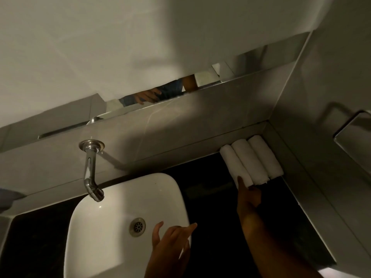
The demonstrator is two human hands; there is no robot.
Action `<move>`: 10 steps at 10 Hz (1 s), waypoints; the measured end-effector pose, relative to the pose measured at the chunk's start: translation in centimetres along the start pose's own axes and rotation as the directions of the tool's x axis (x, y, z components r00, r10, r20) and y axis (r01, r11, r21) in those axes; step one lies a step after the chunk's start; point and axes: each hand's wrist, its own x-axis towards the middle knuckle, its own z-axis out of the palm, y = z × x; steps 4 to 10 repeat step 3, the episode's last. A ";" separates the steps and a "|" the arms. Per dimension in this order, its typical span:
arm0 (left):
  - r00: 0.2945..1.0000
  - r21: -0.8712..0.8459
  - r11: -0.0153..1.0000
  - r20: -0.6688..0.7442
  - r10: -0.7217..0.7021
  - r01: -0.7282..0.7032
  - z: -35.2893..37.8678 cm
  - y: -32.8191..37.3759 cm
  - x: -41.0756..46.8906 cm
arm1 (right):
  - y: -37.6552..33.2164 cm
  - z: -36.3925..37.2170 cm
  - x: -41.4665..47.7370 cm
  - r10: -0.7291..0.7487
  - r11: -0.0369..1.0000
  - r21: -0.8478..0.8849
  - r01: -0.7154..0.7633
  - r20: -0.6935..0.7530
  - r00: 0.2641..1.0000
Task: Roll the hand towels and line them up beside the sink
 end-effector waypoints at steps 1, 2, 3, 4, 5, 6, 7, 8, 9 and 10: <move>0.997 0.009 1.000 -0.081 0.014 -0.013 0.1 -0.3 -0.2 | 0.5 -0.3 -0.2 -0.056 0.997 -0.055 0.056 0.000 0.998; 0.990 -0.016 1.000 -0.142 0.019 -0.021 0.1 -0.7 -0.9 | 0.9 -0.8 -0.5 -0.129 0.991 -0.026 0.128 -0.005 0.992; 0.975 -0.060 0.998 -0.220 -0.017 0.003 0.1 -1.1 -1.1 | 1.2 -1.3 -1.1 -0.240 0.968 -0.090 0.236 -0.035 0.970; 0.975 -0.060 0.998 -0.220 -0.017 0.003 0.1 -1.1 -1.1 | 1.2 -1.3 -1.1 -0.240 0.968 -0.090 0.236 -0.035 0.970; 0.975 -0.060 0.998 -0.220 -0.017 0.003 0.1 -1.1 -1.1 | 1.2 -1.3 -1.1 -0.240 0.968 -0.090 0.236 -0.035 0.970; 0.975 -0.060 0.998 -0.220 -0.017 0.003 0.1 -1.1 -1.1 | 1.2 -1.3 -1.1 -0.240 0.968 -0.090 0.236 -0.035 0.970; 0.975 -0.060 0.998 -0.220 -0.017 0.003 0.1 -1.1 -1.1 | 1.2 -1.3 -1.1 -0.240 0.968 -0.090 0.236 -0.035 0.970; 0.975 -0.060 0.998 -0.220 -0.017 0.003 0.1 -1.1 -1.1 | 1.2 -1.3 -1.1 -0.240 0.968 -0.090 0.236 -0.035 0.970; 0.975 -0.060 0.998 -0.220 -0.017 0.003 0.1 -1.1 -1.1 | 1.2 -1.3 -1.1 -0.240 0.968 -0.090 0.236 -0.035 0.970; 0.975 -0.060 0.998 -0.220 -0.017 0.003 0.1 -1.1 -1.1 | 1.2 -1.3 -1.1 -0.240 0.968 -0.090 0.236 -0.035 0.970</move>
